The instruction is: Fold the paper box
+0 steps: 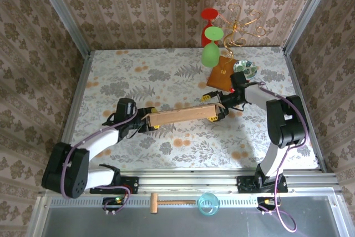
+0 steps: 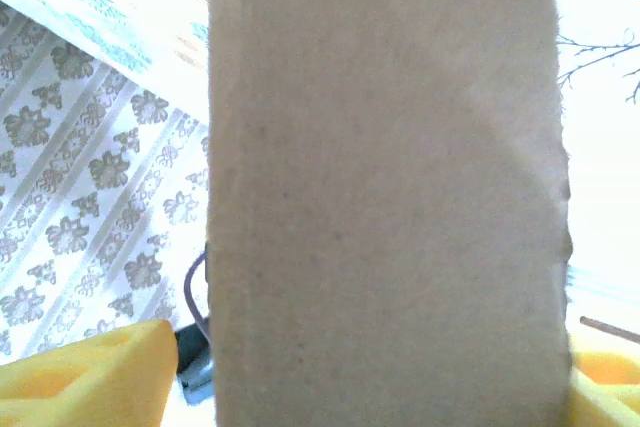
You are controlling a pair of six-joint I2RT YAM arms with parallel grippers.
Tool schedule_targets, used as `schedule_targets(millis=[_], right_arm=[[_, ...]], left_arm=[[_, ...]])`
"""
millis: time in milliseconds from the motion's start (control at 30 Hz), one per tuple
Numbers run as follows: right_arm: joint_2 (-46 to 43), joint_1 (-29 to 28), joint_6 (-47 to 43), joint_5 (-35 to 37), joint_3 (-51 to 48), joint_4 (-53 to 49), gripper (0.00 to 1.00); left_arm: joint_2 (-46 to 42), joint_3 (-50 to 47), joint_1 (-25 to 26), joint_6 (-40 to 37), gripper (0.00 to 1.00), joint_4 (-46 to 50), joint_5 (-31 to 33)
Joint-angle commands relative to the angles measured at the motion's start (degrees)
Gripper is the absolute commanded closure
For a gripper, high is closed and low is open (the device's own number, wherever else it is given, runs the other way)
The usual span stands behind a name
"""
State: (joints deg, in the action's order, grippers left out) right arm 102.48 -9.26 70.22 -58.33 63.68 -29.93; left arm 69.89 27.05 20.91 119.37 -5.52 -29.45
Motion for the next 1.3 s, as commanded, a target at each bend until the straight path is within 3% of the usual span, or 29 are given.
schedule_targets(millis=[0,200,467,567,667,833,900,1000,1267], right_arm=[[-3.9,0.2,-5.8,6.5,3.3,-7.3,0.17],[-9.0,1.0,-10.9,14.6,5.5,-12.9,0.15],[-18.9,1.9,-18.3,25.6,5.8,-15.1,0.13],[-23.8,1.8,-23.0,31.3,6.0,-14.9,0.19],[-29.3,1.0,-29.9,38.6,5.3,-12.3,0.32],[-34.4,-6.0,-52.5,47.4,3.4,-7.9,0.48],[-36.5,-10.6,-64.9,48.0,1.3,-4.6,0.49],[-35.6,-13.5,-75.2,46.8,1.9,-4.1,0.47],[-21.7,-14.7,-84.9,43.6,12.1,-9.1,0.47]], left_arm=[[-4.0,2.5,-1.0,6.7,0.69,13.0,1.7],[-4.1,5.7,-4.5,2.9,0.71,21.8,-1.4],[-5.7,7.0,-8.4,0.1,0.73,28.8,-0.9],[-5.3,7.4,-9.0,-0.5,0.73,29.8,-0.9],[-4.9,8.0,-9.5,-0.7,0.74,30.1,-0.8],[-4.0,9.2,-10.9,-2.2,0.74,31.3,-0.9],[-3.5,9.8,-11.8,-3.3,0.74,32.4,-1.3],[-2.6,10.7,-13.0,-5.2,0.74,34.3,-1.6],[2.8,13.6,-14.6,-7.7,0.74,35.6,-3.1]])
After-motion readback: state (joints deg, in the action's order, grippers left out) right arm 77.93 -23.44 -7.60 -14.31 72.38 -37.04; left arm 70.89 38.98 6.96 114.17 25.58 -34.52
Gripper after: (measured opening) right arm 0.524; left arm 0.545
